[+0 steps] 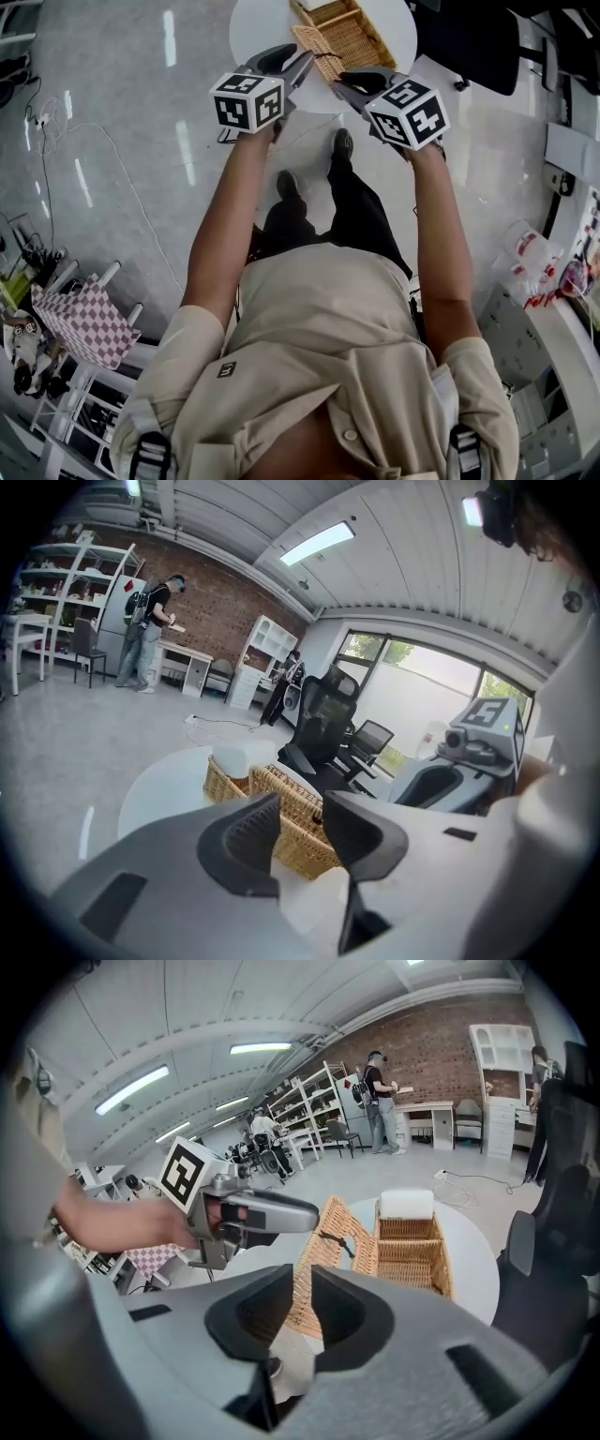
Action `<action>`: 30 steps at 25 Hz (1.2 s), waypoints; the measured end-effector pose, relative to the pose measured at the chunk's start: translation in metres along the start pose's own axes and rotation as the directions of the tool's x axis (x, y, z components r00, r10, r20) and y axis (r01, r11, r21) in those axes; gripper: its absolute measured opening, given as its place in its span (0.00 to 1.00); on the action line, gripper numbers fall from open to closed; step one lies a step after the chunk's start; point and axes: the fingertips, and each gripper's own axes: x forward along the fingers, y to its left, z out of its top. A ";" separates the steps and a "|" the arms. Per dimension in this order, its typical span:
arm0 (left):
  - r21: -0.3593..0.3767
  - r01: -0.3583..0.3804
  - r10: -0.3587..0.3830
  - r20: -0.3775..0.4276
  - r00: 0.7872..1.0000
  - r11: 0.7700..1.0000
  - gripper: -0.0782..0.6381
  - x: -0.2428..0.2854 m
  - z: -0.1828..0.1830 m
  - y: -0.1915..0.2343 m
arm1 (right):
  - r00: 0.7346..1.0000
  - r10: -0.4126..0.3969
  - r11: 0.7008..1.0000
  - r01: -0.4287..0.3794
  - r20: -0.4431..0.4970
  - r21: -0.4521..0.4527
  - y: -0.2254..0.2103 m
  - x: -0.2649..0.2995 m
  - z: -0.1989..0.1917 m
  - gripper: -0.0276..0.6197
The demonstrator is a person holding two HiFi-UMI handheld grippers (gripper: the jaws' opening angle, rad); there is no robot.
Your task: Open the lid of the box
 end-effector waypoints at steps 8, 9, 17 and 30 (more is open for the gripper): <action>-0.003 -0.025 0.025 -0.048 0.999 1.000 0.27 -0.015 -0.018 0.015 | 0.999 -0.041 0.999 0.041 0.005 -0.004 0.006 -0.017 0.001 0.12; -0.003 -0.026 0.026 -0.055 0.998 1.000 0.27 -0.016 -0.021 0.017 | 0.999 -0.044 0.999 0.044 0.006 -0.005 0.008 -0.018 0.002 0.12; -0.014 -0.042 0.040 -0.135 0.990 0.999 0.27 -0.025 -0.042 0.036 | 0.998 -0.067 0.998 0.067 0.011 -0.019 0.021 -0.027 0.014 0.12; -0.003 0.052 -0.052 -0.125 0.991 0.999 0.27 -0.059 -0.031 0.026 | 0.990 -0.127 0.991 0.129 0.058 -0.038 0.044 -0.043 0.040 0.09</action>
